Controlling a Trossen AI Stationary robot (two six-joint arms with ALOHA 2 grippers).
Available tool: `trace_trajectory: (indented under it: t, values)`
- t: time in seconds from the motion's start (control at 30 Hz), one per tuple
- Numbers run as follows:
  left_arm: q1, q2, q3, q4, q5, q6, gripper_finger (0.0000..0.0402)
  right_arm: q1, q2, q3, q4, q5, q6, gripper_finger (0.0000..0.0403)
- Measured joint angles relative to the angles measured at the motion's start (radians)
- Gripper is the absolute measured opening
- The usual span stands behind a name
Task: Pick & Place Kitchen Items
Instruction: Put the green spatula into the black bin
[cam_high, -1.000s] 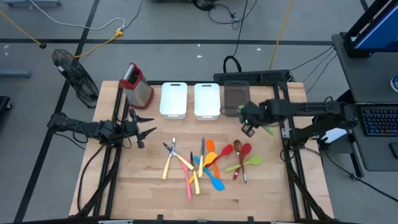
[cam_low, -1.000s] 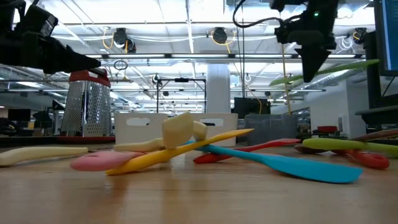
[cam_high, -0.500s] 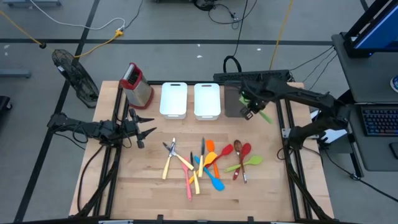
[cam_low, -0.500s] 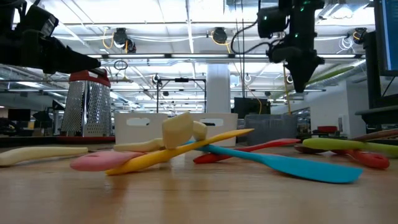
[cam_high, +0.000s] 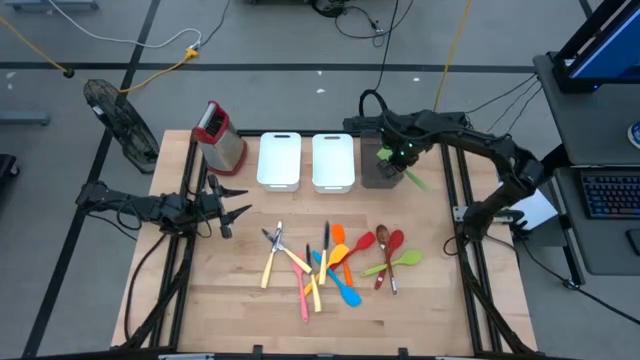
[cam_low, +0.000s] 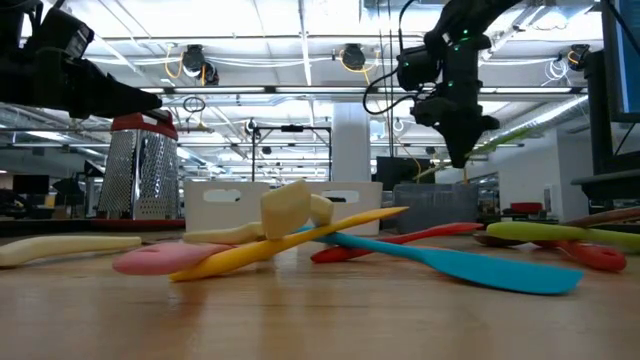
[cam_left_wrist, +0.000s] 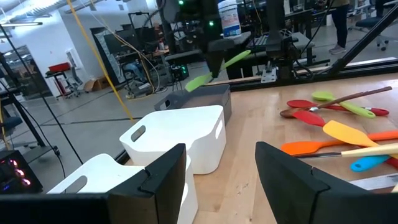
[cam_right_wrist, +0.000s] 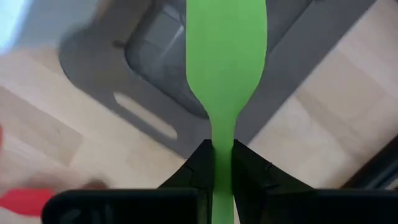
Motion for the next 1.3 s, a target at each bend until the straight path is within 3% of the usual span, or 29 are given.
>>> trace_trajectory:
  t: [0.23, 0.53, 0.8, 0.93, 1.3]
  values:
    - [0.000, 0.000, 0.000, 0.000, 0.000, 0.001, 0.0200, -0.035, 0.095, 0.103, 0.014, -0.005, 0.000, 0.0030]
    - [0.000, 0.000, 0.000, 0.000, 0.000, 0.001, 0.0200, -0.082, 0.209, 0.134, 0.019, -0.077, -0.005, 0.0026]
    - [0.000, 0.000, 0.000, 0.000, 0.000, 0.002, 0.0200, -0.114, 0.216, 0.134, 0.024, -0.084, 0.055, 0.0031]
    - [0.000, 0.000, 0.000, 0.000, 0.000, 0.028, 0.0200, -0.123, 0.215, 0.134, 0.036, -0.154, 0.084, 0.0030]
    - [0.000, 0.000, 0.000, 0.000, 0.000, 0.051, 0.0200, -0.124, 0.215, 0.133, 0.121, -0.162, 0.128, 0.0041]
